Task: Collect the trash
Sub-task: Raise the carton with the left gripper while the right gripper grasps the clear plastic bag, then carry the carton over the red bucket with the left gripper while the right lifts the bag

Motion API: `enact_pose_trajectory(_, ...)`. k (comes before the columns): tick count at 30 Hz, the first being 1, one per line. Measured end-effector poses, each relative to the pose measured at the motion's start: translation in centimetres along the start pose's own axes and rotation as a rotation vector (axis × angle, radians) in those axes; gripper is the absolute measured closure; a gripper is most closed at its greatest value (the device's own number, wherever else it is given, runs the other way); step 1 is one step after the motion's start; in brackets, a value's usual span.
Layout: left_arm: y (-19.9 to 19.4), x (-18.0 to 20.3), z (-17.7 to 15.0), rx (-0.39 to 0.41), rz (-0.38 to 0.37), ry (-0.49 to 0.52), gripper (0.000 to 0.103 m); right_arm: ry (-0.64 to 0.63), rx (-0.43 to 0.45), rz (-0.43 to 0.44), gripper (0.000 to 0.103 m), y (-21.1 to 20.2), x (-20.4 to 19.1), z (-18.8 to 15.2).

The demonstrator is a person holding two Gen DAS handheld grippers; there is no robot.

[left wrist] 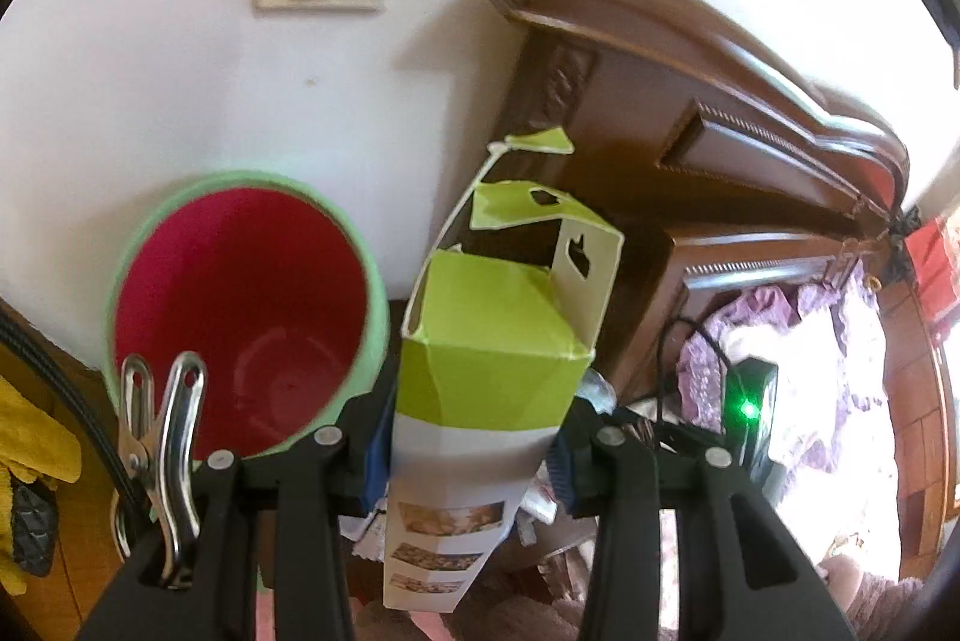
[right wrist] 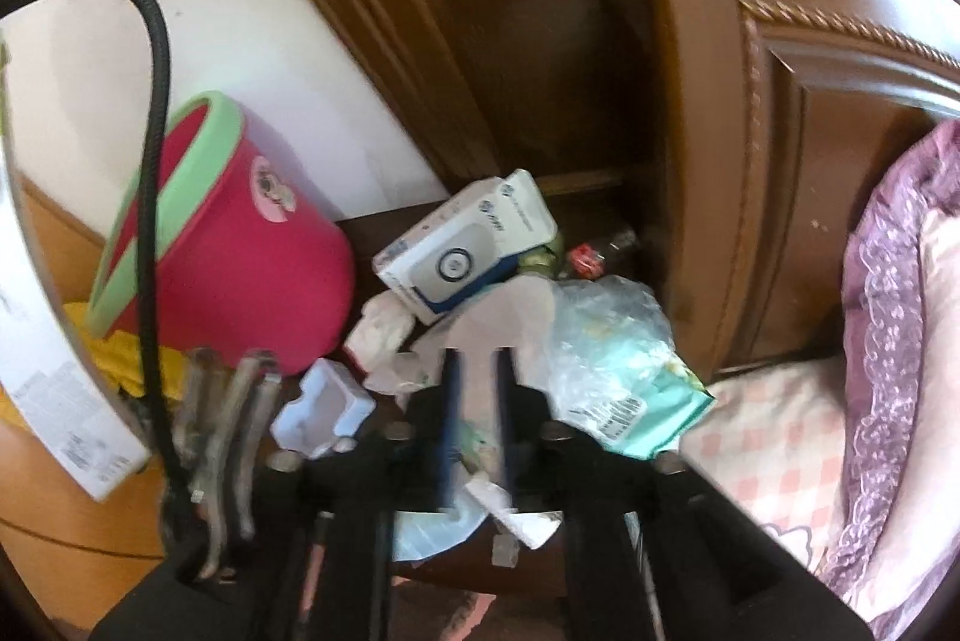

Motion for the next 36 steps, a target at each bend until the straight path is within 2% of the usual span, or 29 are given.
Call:
enact_pose_trajectory(5,-1.9,-2.4,1.8,0.065,0.040,-0.028,0.060,0.026,-0.029,-0.044,0.069,1.4,1.5,-0.6)
enact_pose_trajectory(13,-3.6,-5.1,4.0,0.132,0.105,-0.067,0.060,0.009,-0.077,-0.079,0.068,3.8,2.7,-1.6)
enact_pose_trajectory(18,-3.4,-6.5,4.5,0.133,0.138,-0.088,0.060,-0.007,-0.091,-0.094,0.065,5.3,3.0,-1.7)
enact_pose_trajectory(20,-3.4,-7.0,4.6,0.133,0.143,-0.096,0.060,-0.024,-0.096,-0.113,0.061,6.1,3.2,-1.8)
enact_pose_trajectory(24,-3.3,-7.4,5.1,0.140,0.151,-0.096,0.060,-0.035,-0.138,-0.126,0.062,7.9,3.9,-2.4)
enact_pose_trajectory(25,-3.4,-7.5,5.2,0.143,0.156,-0.093,0.060,-0.024,-0.143,-0.114,0.064,8.2,4.1,-2.6)
enact_pose_trajectory(26,-3.4,-7.6,5.4,0.146,0.159,-0.091,0.060,-0.012,-0.143,-0.097,0.074,8.4,4.2,-2.7)
enact_pose_trajectory(29,-3.6,-8.1,5.8,0.153,0.165,-0.092,0.060,0.006,-0.129,-0.063,0.089,8.3,4.5,-2.7)
enact_pose_trajectory(32,-3.5,-8.7,6.1,0.158,0.174,-0.098,0.060,-0.001,-0.103,-0.041,0.095,7.7,4.4,-2.4)
enact_pose_trajectory(36,-3.5,-9.5,6.2,0.161,0.181,-0.106,0.060,0.010,-0.055,0.009,0.097,6.3,3.4,-1.8)
Point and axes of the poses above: each gripper's, at about its wrist camera, not at the fingertips, and y roughly the way its jaws point, x to its right, z to its top, the point moved 9 cm from there along y, roughly the way its jaws point, and after that the axes turned 3 degrees about -z, right-handed, at the moved point
